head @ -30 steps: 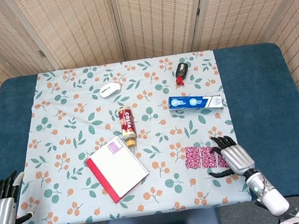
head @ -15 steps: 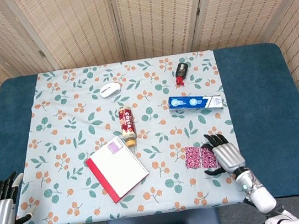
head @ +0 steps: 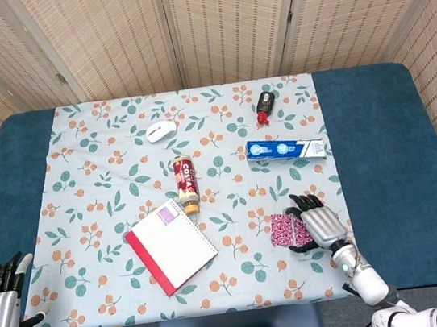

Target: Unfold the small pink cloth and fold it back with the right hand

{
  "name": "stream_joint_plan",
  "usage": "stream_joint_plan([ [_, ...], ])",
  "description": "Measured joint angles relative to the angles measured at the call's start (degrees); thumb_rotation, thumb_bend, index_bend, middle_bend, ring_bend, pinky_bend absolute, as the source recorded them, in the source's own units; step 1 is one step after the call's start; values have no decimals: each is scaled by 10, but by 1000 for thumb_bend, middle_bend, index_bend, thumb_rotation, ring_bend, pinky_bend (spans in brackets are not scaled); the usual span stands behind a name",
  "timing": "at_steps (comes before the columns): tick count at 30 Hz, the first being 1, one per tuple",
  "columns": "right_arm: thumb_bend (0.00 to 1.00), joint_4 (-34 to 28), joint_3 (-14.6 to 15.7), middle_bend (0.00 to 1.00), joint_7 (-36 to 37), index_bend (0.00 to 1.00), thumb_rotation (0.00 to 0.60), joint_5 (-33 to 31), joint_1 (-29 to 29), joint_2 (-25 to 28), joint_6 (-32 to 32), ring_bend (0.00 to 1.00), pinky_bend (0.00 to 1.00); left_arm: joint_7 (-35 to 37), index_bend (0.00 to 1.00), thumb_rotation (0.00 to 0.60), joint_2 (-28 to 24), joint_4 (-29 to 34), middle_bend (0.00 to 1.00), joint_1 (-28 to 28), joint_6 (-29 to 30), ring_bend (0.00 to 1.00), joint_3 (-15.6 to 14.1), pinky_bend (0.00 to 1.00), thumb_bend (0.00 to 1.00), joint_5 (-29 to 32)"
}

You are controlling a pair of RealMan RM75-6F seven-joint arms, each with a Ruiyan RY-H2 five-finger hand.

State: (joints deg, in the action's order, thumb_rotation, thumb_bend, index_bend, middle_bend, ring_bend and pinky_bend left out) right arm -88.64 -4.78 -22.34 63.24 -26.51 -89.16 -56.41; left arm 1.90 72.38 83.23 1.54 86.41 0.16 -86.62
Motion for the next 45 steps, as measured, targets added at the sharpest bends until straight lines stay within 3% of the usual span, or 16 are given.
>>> stream_joint_plan([
  [16,207,15,-5,50,-42,217,415,-55,-25,-29,6,0,0,12,112,600,6,-16,57,0,-4,97,0,0,289,3],
  [45,207,23,3,50,-42,202,413,-58,-34,-38,-9,0,0,20,111,600,8,-25,57,1,-10,98,1,0,289,6],
])
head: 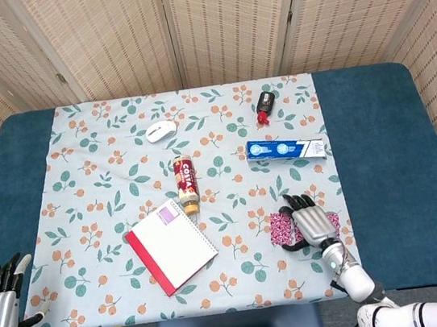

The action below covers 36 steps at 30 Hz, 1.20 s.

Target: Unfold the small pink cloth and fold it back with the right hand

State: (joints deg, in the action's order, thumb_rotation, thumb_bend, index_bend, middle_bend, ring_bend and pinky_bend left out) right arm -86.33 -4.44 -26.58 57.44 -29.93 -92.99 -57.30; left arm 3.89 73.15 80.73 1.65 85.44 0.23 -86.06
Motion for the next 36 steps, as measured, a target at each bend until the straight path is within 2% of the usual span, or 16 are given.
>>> stream_joint_plan([
  [12,207,15,4,55,-13,202,416,2,1,-18,-15,0,0,14,112,600,4,-14,57,-3,0,98,-2,0,289,1],
  [20,207,22,2,74,-14,269,472,3,2,-24,-19,0,0,21,112,600,6,-21,57,-6,2,98,-2,0,289,1],
  [24,207,23,2,86,-9,292,525,9,4,-26,-24,0,0,22,112,600,6,-23,57,-6,2,98,-3,0,290,1],
  [30,207,20,2,87,-3,296,529,13,5,-21,-23,0,0,20,112,600,5,-21,57,-6,2,98,-2,0,289,1],
  [36,206,-8,4,87,13,296,529,32,11,8,-29,0,0,15,112,600,2,-15,57,-7,3,98,-2,0,289,1],
])
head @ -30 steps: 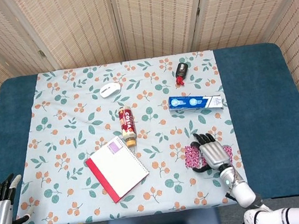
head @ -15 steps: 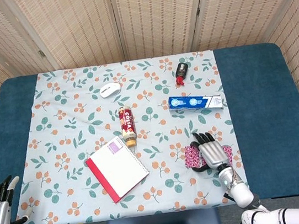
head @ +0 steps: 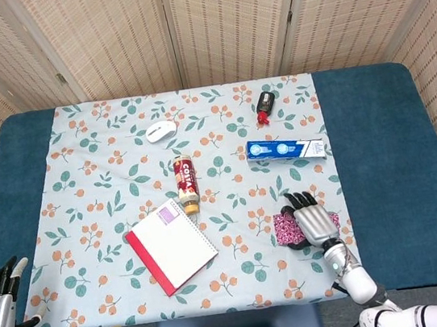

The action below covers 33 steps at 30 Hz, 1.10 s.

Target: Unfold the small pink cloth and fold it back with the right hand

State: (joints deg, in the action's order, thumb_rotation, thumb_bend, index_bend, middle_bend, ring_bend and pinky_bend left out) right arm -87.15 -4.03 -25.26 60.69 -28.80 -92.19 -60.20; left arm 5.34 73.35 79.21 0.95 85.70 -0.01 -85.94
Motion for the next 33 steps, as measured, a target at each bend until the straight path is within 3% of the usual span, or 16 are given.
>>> stream_joint_plan([
  [13,207,-58,29,87,97,296,528,72,49,110,-33,0,0,-30,111,600,-10,34,57,2,4,98,0,0,290,-7],
  [21,207,-24,40,84,159,296,528,80,73,126,-28,0,0,-50,111,600,-15,56,57,1,7,98,-3,0,289,-12],
  [33,207,32,33,78,221,277,525,75,84,106,10,0,0,-49,111,600,-19,58,57,0,5,98,-3,0,289,-7],
])
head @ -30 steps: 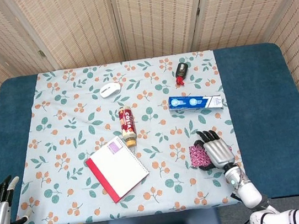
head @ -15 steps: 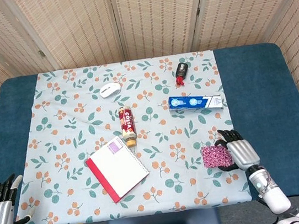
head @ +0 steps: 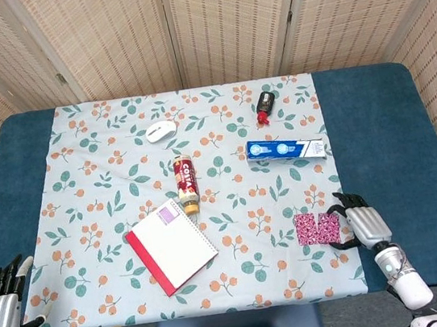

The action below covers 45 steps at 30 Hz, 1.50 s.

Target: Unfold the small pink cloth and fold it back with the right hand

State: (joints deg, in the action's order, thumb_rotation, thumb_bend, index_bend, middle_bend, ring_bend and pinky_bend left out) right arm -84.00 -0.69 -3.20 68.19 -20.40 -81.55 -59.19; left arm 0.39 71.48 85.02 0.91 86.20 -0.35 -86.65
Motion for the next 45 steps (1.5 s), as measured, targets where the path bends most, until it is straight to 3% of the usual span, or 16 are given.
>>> stream_joint_plan([
  [8,206,6,-5,73,2,222,525,-1,3,-3,8,0,0,5,111,600,2,-4,57,1,-2,98,0,0,289,-1],
  [24,207,-10,-6,70,-6,219,521,17,5,-2,7,0,0,7,111,600,1,-5,57,0,2,98,1,0,289,-1],
  [45,207,-27,-31,51,-135,200,522,-54,-44,-48,42,0,0,17,111,600,6,-19,58,1,-6,98,1,0,289,3],
])
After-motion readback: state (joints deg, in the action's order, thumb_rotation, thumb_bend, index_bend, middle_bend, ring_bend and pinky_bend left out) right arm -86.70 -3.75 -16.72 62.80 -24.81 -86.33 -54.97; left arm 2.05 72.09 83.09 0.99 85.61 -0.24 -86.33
